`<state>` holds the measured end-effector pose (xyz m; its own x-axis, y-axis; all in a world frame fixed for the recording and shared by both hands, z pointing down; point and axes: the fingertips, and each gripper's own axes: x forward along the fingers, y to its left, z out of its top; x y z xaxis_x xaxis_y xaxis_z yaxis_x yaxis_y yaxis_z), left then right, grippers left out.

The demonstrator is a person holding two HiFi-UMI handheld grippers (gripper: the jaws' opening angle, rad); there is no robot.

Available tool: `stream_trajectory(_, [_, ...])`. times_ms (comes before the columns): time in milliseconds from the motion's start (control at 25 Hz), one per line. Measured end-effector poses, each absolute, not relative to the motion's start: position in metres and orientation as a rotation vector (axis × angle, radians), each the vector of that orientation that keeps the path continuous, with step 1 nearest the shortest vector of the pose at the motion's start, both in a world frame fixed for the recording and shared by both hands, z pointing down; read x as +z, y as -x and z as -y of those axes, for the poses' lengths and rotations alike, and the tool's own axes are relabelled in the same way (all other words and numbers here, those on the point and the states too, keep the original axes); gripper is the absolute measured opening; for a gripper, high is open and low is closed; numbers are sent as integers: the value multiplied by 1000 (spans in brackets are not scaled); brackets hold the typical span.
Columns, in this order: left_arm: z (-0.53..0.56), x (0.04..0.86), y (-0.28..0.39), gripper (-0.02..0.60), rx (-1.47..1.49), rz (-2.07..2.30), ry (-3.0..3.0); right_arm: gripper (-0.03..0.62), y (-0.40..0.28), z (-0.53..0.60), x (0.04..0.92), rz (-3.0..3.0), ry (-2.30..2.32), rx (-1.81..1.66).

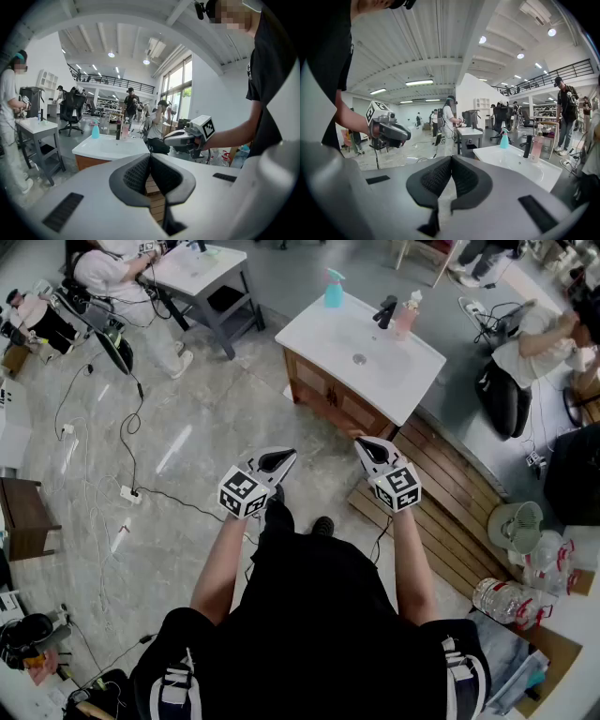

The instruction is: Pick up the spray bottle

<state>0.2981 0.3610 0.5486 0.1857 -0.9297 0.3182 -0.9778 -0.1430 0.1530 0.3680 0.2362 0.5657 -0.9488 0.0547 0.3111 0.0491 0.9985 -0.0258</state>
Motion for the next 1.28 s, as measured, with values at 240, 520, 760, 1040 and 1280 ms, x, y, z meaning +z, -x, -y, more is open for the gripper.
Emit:
stream_trajectory(240, [-365, 544, -309, 23, 208, 1819, -2155, 15, -380, -242, 563, 2821, 81, 13])
stream_trajectory(520, [-369, 539, -310, 23, 209, 1830, -2157, 15, -388, -248, 564, 2827, 75, 23])
stream_trajectory(760, [-369, 538, -296, 23, 209, 1817, -2158, 15, -381, -249, 571, 2798, 54, 64])
stream_trajectory(1040, [-358, 538, -254, 23, 198, 1796, -2171, 17, -353, -239, 576, 2769, -26, 86])
stream_trajectory(1280, [-358, 533, -203, 23, 194, 1761, -2200, 17, -307, -242, 566, 2776, -78, 113])
